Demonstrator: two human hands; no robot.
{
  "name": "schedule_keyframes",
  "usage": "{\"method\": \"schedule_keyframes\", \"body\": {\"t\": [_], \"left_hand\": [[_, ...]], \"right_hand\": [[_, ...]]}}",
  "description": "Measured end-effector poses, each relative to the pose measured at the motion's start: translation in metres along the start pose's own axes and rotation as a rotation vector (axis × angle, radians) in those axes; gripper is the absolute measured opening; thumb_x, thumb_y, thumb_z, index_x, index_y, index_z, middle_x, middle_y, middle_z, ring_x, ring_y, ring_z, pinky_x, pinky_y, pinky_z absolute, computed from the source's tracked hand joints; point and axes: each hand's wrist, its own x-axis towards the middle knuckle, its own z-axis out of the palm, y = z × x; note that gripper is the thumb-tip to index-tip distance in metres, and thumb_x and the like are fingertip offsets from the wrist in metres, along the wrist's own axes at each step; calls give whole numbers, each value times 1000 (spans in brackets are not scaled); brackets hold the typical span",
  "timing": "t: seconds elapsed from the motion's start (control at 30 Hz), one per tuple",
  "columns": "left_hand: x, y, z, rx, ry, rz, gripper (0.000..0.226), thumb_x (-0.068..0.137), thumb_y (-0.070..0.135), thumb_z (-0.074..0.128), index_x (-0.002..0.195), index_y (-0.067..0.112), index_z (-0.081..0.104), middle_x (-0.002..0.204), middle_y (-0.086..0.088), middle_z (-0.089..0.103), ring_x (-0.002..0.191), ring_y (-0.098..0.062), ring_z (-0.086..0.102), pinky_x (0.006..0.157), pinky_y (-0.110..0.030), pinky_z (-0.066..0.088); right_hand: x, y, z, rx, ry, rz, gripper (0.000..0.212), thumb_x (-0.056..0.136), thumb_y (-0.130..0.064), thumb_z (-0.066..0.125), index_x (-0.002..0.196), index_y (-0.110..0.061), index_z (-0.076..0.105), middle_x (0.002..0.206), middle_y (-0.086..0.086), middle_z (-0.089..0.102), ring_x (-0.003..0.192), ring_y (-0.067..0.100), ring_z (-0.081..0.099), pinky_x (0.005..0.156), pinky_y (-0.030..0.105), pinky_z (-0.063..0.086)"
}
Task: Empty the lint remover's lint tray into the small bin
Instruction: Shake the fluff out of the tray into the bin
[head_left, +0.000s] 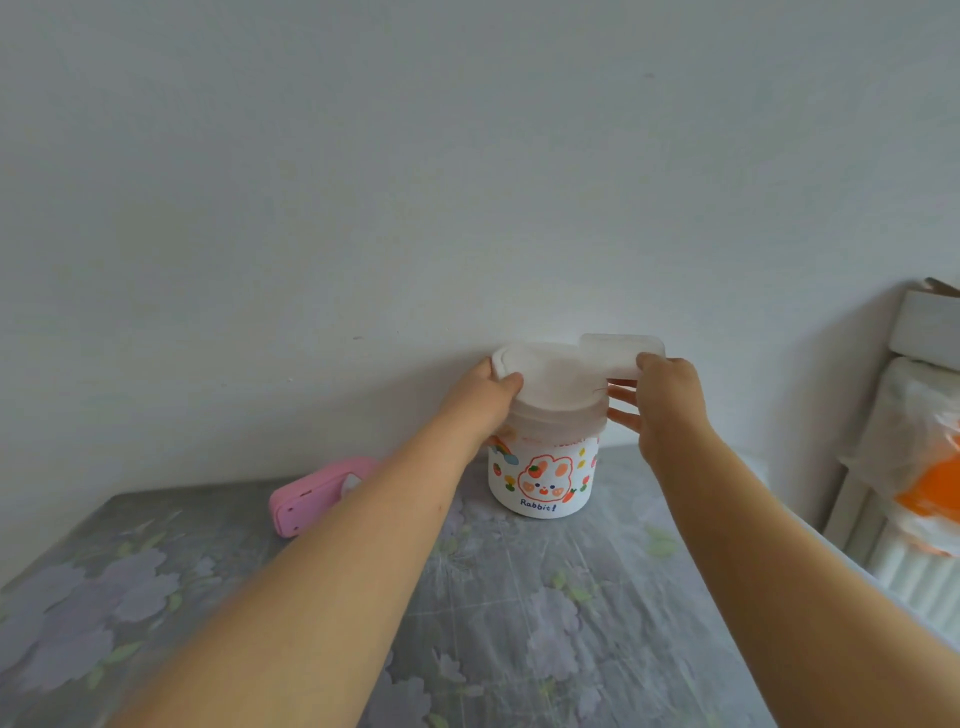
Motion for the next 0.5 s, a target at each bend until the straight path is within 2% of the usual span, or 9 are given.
{"method": "schedule_keyframes", "body": {"t": [0.07, 0.17, 0.4, 0.5], "left_hand": [[5, -3, 1, 24, 12, 44, 36, 95, 30, 46, 132, 32, 49, 127, -6, 59, 107, -32, 59, 88, -52, 54], [10, -7, 1, 43, 32, 90, 35, 96, 30, 44, 131, 32, 48, 131, -7, 57, 112, -32, 56, 94, -51, 50], [15, -13, 4, 22, -34, 82, 43, 97, 32, 42, 139, 34, 40, 139, -8, 51, 122, -32, 51, 100, -51, 46], [15, -17, 8, 21, -25, 22, 51, 97, 36, 41, 146, 26, 29, 149, -10, 41, 130, -33, 44, 104, -50, 43]], "right_hand": [[2, 1, -3, -24, 1, -3, 26, 93, -13, 41, 116, -7, 51, 108, 15, 67, 100, 29, 68, 89, 50, 56], [4, 2, -5, -20, -13, -2, 19, 94, -13, 45, 112, -10, 50, 104, 13, 67, 99, 29, 69, 89, 48, 56], [7, -1, -4, 21, 10, 7, 18, 95, -12, 45, 113, -11, 49, 112, 15, 65, 100, 30, 68, 86, 47, 58], [5, -4, -5, -5, 3, 8, 11, 96, -12, 46, 105, -13, 52, 111, 14, 66, 102, 30, 68, 90, 48, 56]]}}
